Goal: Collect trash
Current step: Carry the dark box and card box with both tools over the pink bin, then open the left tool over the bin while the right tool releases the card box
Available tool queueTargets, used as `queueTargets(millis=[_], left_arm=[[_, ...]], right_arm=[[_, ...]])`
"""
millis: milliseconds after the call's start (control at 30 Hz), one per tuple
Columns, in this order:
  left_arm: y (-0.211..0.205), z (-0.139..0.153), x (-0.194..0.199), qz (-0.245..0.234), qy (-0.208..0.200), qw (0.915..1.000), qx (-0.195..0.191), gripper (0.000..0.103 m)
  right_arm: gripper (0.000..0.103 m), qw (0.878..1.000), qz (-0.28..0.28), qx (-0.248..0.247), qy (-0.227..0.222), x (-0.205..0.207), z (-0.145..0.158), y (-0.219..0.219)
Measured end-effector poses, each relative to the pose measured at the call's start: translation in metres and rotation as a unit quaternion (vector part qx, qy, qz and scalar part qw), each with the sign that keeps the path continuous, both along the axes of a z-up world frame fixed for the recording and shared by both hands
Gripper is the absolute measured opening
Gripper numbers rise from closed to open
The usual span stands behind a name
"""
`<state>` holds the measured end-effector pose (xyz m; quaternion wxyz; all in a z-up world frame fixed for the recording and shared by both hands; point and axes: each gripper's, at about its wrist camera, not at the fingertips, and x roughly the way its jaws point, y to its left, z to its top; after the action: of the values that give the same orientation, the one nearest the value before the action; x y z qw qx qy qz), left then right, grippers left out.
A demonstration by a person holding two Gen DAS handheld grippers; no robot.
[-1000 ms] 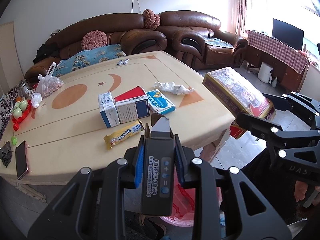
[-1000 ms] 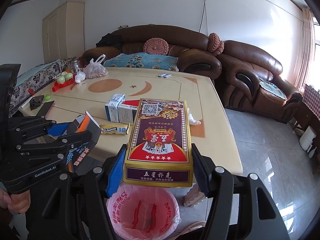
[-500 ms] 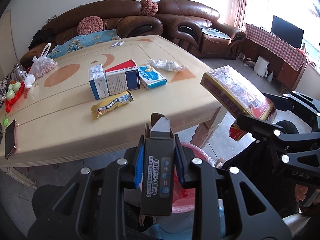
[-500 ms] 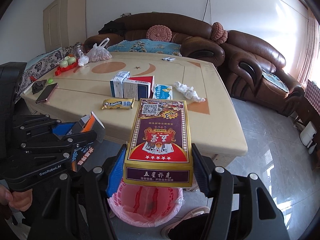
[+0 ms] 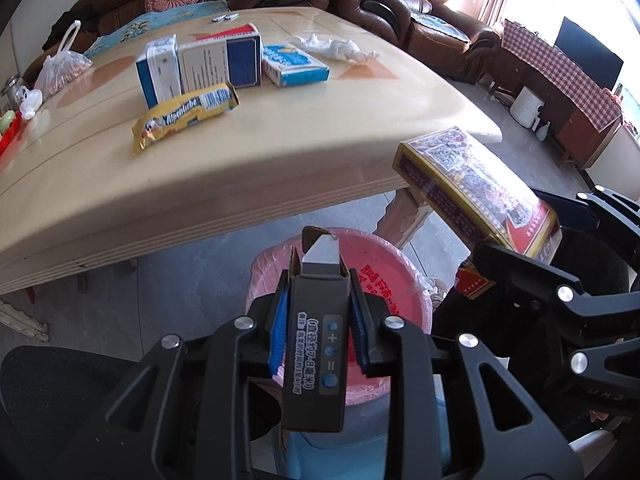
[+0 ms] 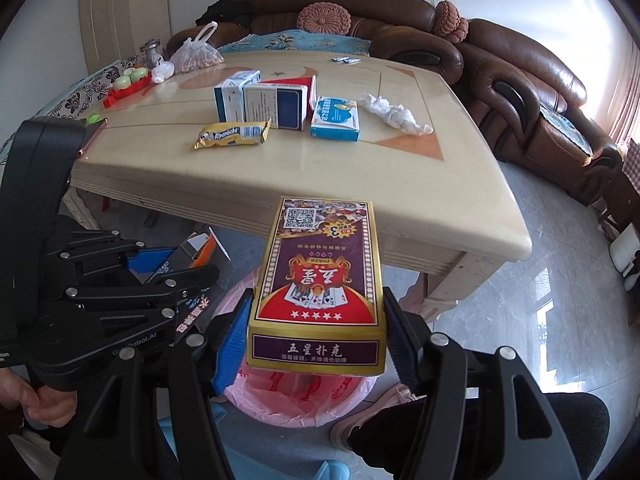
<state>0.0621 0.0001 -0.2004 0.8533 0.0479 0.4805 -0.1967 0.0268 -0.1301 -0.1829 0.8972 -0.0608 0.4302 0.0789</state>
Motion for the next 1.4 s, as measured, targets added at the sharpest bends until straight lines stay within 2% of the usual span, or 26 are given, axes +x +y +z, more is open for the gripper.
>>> queueTargets(millis=[200,633,1400], left_arm=[[0.000,-0.034,0.019,0.014,0.045,0.9989,0.002,0.027],[-0.013,-0.077,0.049,0.028,0.110,0.9935,0.006,0.027],[-0.019,-0.161,0.074,0.028,0.237,0.9711,0.012,0.027]], right_arm=[[0.060,0.999,0.000,-0.004,0.037,0.012,-0.032,-0.001],[0.060,0.994,-0.003,-0.003,0.108,0.042,-0.092,-0.008],[0.060,0.974,0.001,-0.003,0.228,0.080,-0.180,-0.007]])
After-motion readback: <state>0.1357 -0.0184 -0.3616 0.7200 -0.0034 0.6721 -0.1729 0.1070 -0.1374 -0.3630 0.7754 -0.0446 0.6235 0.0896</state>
